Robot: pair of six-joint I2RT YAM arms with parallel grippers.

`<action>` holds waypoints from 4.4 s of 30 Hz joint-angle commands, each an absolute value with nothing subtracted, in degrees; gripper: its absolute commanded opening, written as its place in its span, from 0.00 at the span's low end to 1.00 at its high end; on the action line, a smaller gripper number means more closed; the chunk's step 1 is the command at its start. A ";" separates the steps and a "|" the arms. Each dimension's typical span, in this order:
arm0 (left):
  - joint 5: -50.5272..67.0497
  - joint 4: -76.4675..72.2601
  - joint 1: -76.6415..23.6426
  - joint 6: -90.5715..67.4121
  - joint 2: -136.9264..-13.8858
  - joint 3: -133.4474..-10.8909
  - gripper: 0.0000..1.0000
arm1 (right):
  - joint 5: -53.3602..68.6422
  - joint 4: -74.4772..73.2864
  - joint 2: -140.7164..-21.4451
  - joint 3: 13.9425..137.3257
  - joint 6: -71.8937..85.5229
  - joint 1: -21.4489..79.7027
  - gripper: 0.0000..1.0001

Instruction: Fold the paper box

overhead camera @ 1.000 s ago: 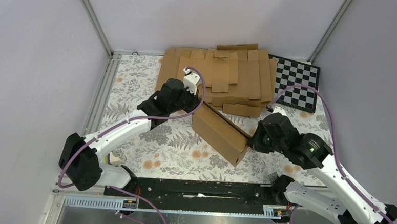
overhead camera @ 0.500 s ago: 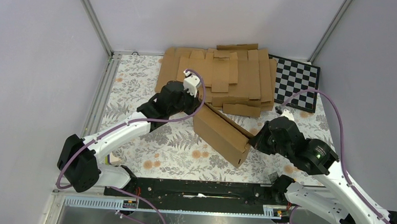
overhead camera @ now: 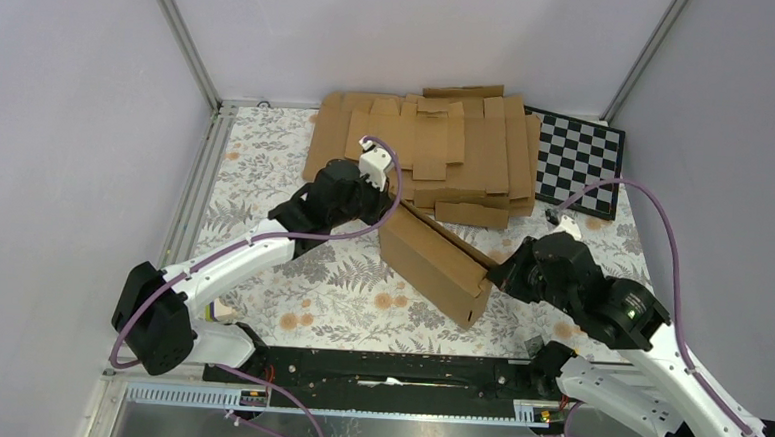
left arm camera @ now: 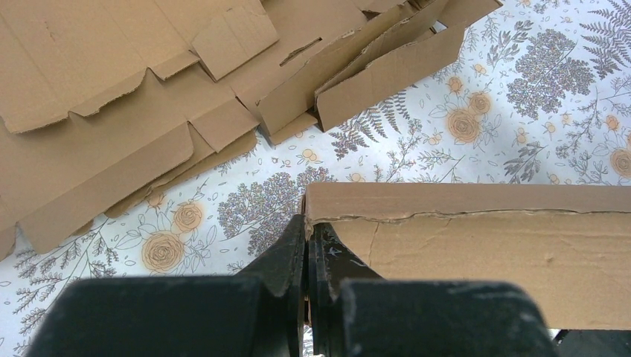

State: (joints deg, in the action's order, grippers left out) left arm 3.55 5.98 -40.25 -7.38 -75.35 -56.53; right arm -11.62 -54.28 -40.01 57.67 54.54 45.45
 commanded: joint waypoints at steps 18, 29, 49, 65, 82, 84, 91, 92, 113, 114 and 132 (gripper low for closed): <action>0.67 7.86 -40.56 -8.09 -74.04 -56.60 0.00 | -9.48 -54.53 -41.37 56.04 50.98 45.80 0.60; 0.21 8.28 -41.49 -7.35 -73.59 -57.22 0.00 | -14.56 -58.73 -45.66 63.08 45.27 45.83 0.39; -4.42 3.85 -43.82 -4.10 -68.42 -53.30 0.00 | -13.67 -51.08 -41.37 59.05 57.38 45.79 0.12; -5.97 2.46 -44.72 -3.21 -67.72 -51.15 0.01 | -10.20 -49.22 -37.87 53.14 58.32 45.79 0.28; -5.89 3.01 -45.00 -3.34 -68.64 -52.03 0.01 | -9.15 -49.29 -40.96 54.12 55.58 45.79 0.36; -5.98 3.06 -45.07 -3.25 -68.64 -51.99 0.01 | -9.79 -49.29 -40.60 55.62 55.93 45.79 0.34; -6.56 2.64 -45.50 -2.69 -67.96 -51.23 0.01 | -10.72 -44.24 -34.14 50.51 65.91 45.80 0.24; -6.71 2.64 -45.60 -2.60 -67.82 -51.18 0.01 | -10.58 -43.77 -33.72 49.78 66.55 45.79 0.24; -8.53 4.20 -46.30 -2.81 -70.19 -52.35 0.01 | -8.87 -49.74 -35.57 52.98 60.62 45.79 0.25; -8.71 4.37 -46.32 -2.89 -70.36 -52.50 0.01 | -8.69 -50.58 -36.16 53.98 59.20 45.79 0.25; -8.63 4.99 -46.32 -3.16 -71.97 -53.44 0.01 | -5.21 -57.75 -46.82 59.31 43.50 45.79 0.33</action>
